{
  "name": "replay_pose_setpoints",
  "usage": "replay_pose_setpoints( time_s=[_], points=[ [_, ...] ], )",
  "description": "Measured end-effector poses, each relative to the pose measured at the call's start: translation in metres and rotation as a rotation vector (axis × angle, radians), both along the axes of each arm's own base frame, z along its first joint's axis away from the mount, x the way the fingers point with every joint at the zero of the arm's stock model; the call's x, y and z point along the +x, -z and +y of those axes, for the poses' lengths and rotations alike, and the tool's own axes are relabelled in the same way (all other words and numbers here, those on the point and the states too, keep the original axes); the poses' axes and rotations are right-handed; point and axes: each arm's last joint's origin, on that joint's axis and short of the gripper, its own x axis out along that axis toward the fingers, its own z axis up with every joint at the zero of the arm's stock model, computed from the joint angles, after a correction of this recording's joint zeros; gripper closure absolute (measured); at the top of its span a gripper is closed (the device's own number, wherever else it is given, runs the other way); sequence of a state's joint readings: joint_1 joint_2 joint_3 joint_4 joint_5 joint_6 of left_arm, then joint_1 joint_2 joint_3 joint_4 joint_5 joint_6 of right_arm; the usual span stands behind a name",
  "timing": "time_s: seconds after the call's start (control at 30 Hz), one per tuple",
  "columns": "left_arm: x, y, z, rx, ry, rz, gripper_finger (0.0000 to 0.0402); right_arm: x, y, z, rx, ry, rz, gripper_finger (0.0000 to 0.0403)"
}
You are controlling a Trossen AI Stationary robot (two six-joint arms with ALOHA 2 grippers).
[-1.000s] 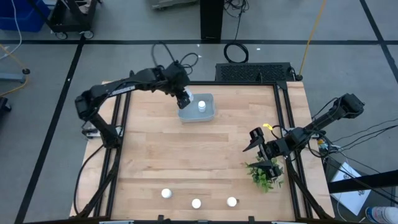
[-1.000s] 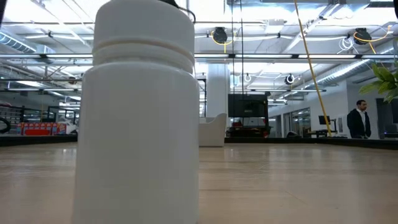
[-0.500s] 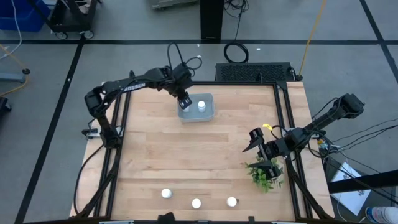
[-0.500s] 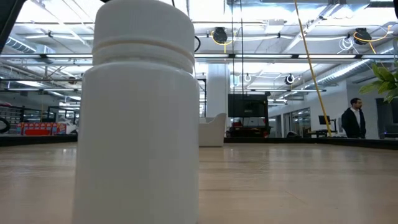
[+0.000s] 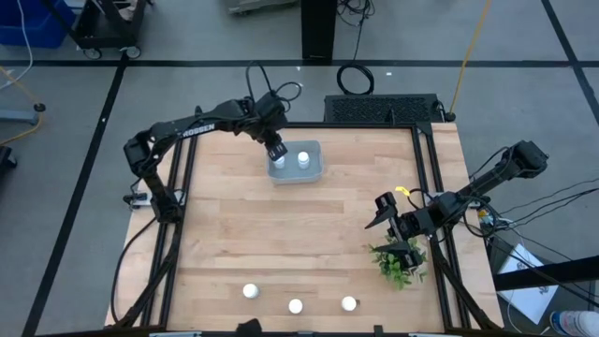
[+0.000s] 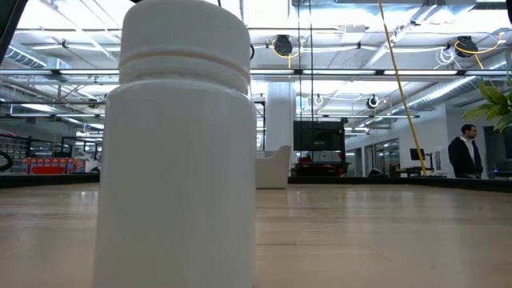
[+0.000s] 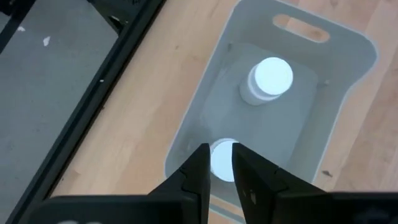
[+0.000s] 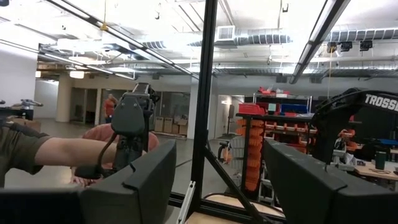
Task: Pick and place pill bottles into a basket
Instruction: Put the white bottle into the gray bin
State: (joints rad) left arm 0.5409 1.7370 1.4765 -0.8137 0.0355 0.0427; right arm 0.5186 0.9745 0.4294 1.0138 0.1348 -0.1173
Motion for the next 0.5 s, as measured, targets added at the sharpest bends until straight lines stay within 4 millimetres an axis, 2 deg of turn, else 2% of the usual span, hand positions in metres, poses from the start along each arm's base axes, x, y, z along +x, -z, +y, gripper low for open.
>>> replay_pose_setpoints(
  time_s=[0.33,0.5],
  points=[
    [0.001,0.000,-0.002,-0.007,-0.014,-0.006,0.0318,0.000,0.000,0.000,0.005,-0.003,0.007,0.0165],
    [-0.003,0.000,-0.012,-0.024,0.019,0.065,0.0296,0.001,0.003,0.000,0.007,0.029,0.043,0.0165]
  ],
)
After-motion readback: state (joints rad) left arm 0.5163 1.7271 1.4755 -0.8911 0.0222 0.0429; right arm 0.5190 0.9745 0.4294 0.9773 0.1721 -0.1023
